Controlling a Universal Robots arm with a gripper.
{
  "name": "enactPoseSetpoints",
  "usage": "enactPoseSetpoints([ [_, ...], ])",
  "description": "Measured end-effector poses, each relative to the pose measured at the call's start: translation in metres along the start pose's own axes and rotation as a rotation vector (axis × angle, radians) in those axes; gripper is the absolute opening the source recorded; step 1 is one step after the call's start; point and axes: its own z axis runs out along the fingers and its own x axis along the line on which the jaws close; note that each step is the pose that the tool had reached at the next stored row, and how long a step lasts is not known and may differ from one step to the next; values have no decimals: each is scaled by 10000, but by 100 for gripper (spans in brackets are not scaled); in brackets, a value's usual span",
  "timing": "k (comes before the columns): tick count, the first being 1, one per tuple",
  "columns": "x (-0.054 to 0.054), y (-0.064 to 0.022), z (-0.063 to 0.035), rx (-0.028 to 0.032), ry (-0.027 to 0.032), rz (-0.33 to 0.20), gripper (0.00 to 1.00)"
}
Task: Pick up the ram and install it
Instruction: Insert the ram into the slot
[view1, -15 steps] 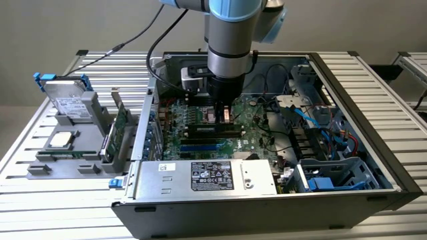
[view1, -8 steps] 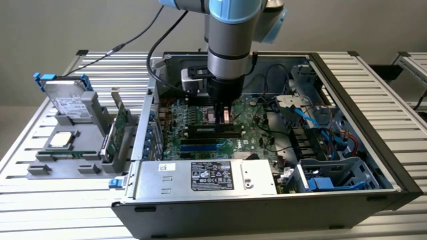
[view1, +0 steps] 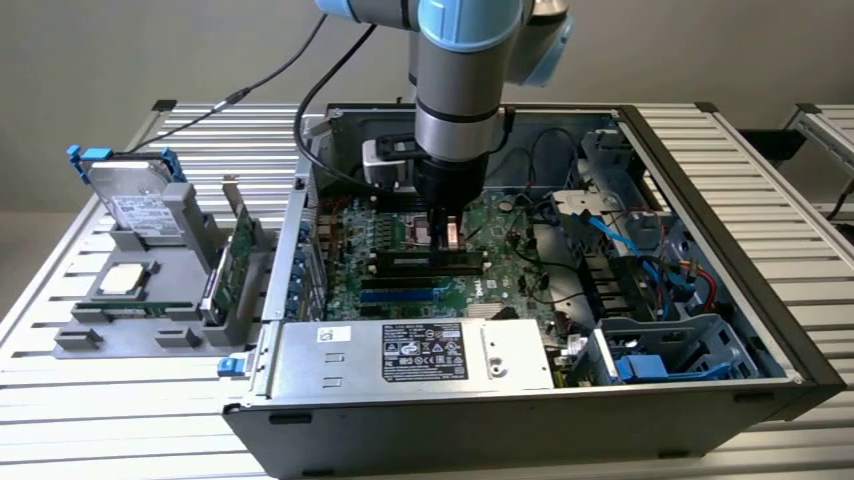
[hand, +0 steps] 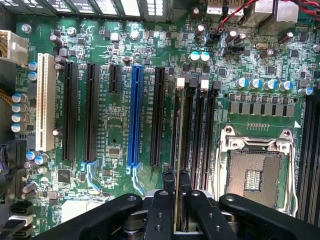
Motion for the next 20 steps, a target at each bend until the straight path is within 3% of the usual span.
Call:
enactPoseSetpoints([
  [12, -16, -4, 26, 3, -1, 0, 15],
  [20, -21, -10, -10, 5, -4, 0, 15],
])
